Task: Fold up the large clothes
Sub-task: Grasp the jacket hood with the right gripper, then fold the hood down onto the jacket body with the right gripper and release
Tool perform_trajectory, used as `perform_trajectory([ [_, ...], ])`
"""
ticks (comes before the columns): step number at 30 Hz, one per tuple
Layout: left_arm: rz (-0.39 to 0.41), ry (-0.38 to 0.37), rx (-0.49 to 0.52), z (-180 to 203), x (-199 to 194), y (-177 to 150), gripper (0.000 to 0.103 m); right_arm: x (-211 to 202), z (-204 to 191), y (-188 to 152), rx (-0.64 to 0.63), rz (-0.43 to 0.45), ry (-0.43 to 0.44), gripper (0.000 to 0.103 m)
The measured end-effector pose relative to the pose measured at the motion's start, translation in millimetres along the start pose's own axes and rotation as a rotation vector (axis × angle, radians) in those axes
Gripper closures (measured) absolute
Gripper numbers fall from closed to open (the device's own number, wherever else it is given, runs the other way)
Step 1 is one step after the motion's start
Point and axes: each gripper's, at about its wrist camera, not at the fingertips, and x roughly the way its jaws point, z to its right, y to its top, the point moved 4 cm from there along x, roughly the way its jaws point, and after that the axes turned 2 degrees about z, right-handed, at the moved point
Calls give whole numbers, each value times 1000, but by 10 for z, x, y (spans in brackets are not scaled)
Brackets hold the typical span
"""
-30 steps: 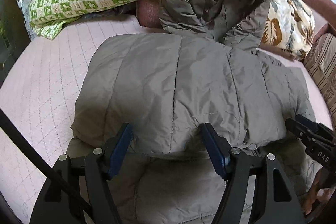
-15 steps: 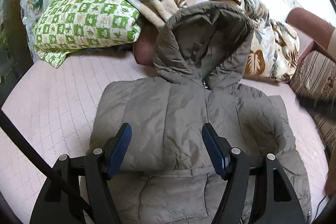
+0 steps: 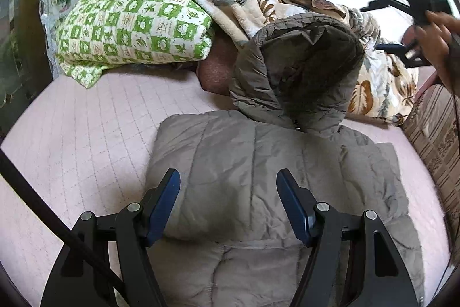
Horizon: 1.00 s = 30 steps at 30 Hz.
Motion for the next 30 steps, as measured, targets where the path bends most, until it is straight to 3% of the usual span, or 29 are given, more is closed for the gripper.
perform_trajectory([
  [3, -3, -8, -9, -32, 56, 14, 34, 280, 61, 105, 117, -12, 23, 31],
  [9, -15, -20, -10, -33, 159, 15, 34, 768, 196, 190, 205, -28, 10, 31],
  [10, -17, -20, -9, -24, 167, 14, 34, 823, 218, 170, 206, -36, 39, 44],
  [11, -18, -24, -9, -12, 175, 16, 34, 830, 224, 143, 207, -26, 74, 77],
  [12, -19, -31, -11, -2, 177, 19, 34, 786, 227, 91, 199, -8, 87, 84],
  [14, -17, -39, -19, -1, 160, 20, 34, 654, 212, -1, 182, 20, 126, 90],
  [20, -17, -102, -67, 33, 61, 2, 34, 1, 111, -371, 154, 60, 227, 91],
  [23, -21, -205, -133, 81, 34, -27, 34, -351, 93, -631, 130, 54, 264, 91],
  [25, -17, -313, -204, 129, 0, -55, 34, -538, 129, -837, 124, 46, 282, 92],
  [27, -17, -487, -323, 174, -39, -82, 34, -701, 185, -1007, 115, 55, 288, 92],
  [30, -21, -610, -432, 196, -47, -100, 27, -852, 295, -1204, 113, 51, 295, 92],
])
